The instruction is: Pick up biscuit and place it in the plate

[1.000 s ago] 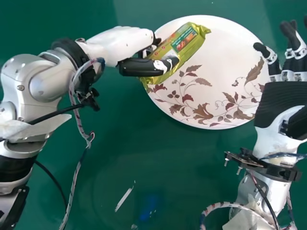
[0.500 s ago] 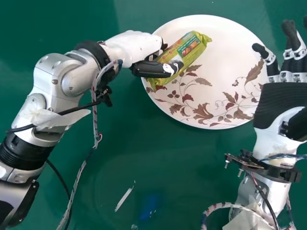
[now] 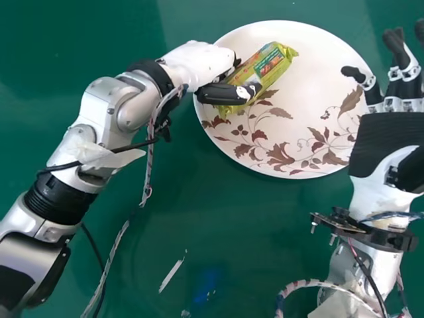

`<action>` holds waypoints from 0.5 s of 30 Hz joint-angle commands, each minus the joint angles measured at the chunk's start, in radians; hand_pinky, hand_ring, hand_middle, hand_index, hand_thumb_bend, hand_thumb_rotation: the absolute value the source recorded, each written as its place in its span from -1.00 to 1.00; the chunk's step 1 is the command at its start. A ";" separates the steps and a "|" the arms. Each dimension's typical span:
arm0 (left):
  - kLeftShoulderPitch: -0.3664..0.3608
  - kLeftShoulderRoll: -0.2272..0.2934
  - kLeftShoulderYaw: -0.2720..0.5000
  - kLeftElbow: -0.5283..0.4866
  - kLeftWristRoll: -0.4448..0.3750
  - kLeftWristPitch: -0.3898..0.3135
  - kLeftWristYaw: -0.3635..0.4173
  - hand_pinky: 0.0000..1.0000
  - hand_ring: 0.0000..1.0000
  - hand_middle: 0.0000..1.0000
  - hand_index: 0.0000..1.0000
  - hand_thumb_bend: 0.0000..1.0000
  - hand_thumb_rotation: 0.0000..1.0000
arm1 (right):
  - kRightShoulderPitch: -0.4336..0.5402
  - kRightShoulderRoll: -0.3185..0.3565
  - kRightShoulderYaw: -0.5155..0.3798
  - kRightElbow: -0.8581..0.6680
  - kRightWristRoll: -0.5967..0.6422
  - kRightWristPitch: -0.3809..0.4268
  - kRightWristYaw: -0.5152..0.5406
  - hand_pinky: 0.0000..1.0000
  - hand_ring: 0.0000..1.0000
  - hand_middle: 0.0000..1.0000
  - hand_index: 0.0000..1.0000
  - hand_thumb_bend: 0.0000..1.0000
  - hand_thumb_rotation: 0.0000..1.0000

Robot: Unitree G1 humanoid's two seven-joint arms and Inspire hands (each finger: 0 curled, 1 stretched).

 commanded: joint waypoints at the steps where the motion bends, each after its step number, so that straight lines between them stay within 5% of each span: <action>1: -0.008 -0.017 -0.030 0.045 0.017 -0.006 0.010 -0.46 -0.16 -0.07 0.04 0.02 -1.00 | 0.010 0.003 -0.005 -0.009 0.017 0.006 0.007 0.12 0.31 0.43 0.57 0.70 -0.19; 15: -0.071 -0.034 -0.106 0.198 0.066 -0.031 0.020 -0.43 -0.16 -0.07 0.05 0.02 -1.00 | 0.014 -0.011 -0.017 -0.015 0.048 0.026 0.031 0.42 0.51 0.56 0.54 0.67 -0.21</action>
